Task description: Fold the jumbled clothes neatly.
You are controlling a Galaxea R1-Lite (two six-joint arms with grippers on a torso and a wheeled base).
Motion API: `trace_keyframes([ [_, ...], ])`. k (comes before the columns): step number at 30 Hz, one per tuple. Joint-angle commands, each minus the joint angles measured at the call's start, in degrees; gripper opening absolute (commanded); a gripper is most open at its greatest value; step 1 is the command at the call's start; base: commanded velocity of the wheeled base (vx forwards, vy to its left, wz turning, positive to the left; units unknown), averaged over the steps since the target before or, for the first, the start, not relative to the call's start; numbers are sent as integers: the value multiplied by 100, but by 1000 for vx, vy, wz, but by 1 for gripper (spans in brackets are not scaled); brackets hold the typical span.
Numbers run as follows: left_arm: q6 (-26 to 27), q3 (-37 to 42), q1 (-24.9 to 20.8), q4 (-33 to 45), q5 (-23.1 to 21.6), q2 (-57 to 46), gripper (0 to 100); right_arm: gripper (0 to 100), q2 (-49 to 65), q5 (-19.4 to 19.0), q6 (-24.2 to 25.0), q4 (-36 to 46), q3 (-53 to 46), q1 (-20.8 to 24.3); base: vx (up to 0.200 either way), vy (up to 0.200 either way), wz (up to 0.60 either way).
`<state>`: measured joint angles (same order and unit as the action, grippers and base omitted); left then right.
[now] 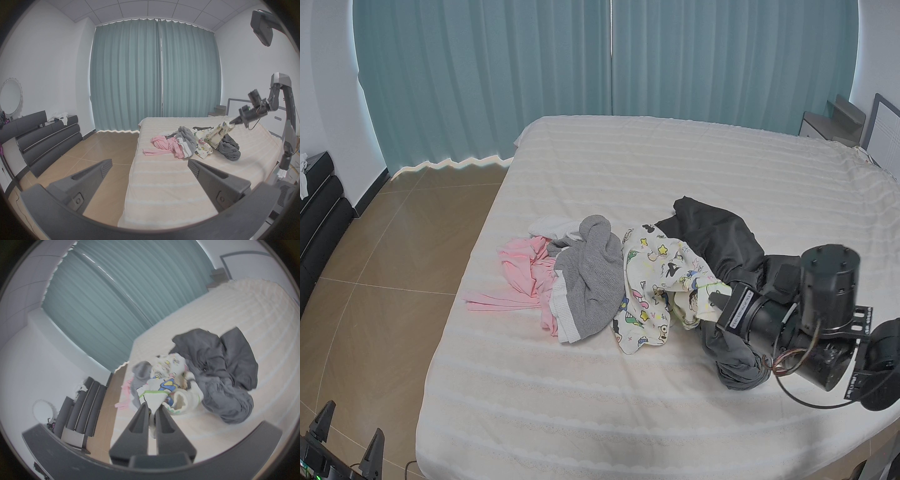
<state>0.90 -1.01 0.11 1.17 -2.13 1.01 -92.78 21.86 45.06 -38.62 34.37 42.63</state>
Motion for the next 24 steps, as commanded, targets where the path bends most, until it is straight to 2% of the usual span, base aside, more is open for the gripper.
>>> trace_keyframes([
  [1, 253, 66, 7, -12, -50, -101, 100, 0, 1140, -6, -471, 21, 141, 369, 0, 0, 0],
  [5, 376, 66, 7, -29, -147, -101, 100, 0, 1474, -6, -788, 135, 325, 448, 0, 0, 0],
  [7, 270, -92, -2, -152, -191, -92, 100, 0, 1579, -50, -911, 162, 422, 439, 0, 0, 0],
  [8, 94, -400, -20, -310, -252, -22, 100, 0, 1605, -103, -964, 171, 483, 439, 0, 0, 0],
  [10, -670, -1701, -108, -504, -472, 567, 100, 0, 1702, -322, -1122, 179, 642, 439, 0, 0, 0],
  [12, -828, -2430, -125, -337, -894, 1314, 100, 0, 1711, -542, -1289, 179, 896, 439, 0, 0, 0],
  [13, -828, -2430, -125, -337, -894, 1314, 100, 0, 1711, -542, -1289, 179, 896, 439, 0, 0, 0],
  [15, -714, -2562, -125, -275, -1659, 1894, 100, 0, 1685, -736, -1456, 179, 1204, 448, 0, 0, 0],
  [16, -653, -2544, -125, -266, -1843, 1991, 100, 0, 1667, -780, -1482, 179, 1283, 457, 0, 0, 0],
  [18, -319, -2518, -125, -258, -2599, 2623, 100, 0, 1597, -982, -1596, 188, 1600, 457, 0, 0, 0],
  [20, -196, -2553, -125, -258, -2801, 2870, 100, 0, 1553, -1034, -1640, 188, 1714, 457, 0, 0, 0],
  [21, 156, -2579, -143, -310, -3170, 3458, 100, 0, 1474, -1114, -1746, 188, 1969, 501, 0, 0, 0],
  [23, 455, -2588, -204, -319, -3267, 3819, 100, 0, 1412, -1122, -1807, 215, 2109, 597, 0, 0, 0],
  [24, 789, -2588, -389, -328, -3258, 4267, 100, 0, 1351, -1122, -1851, 294, 2303, 694, 0, 0, 0],
])
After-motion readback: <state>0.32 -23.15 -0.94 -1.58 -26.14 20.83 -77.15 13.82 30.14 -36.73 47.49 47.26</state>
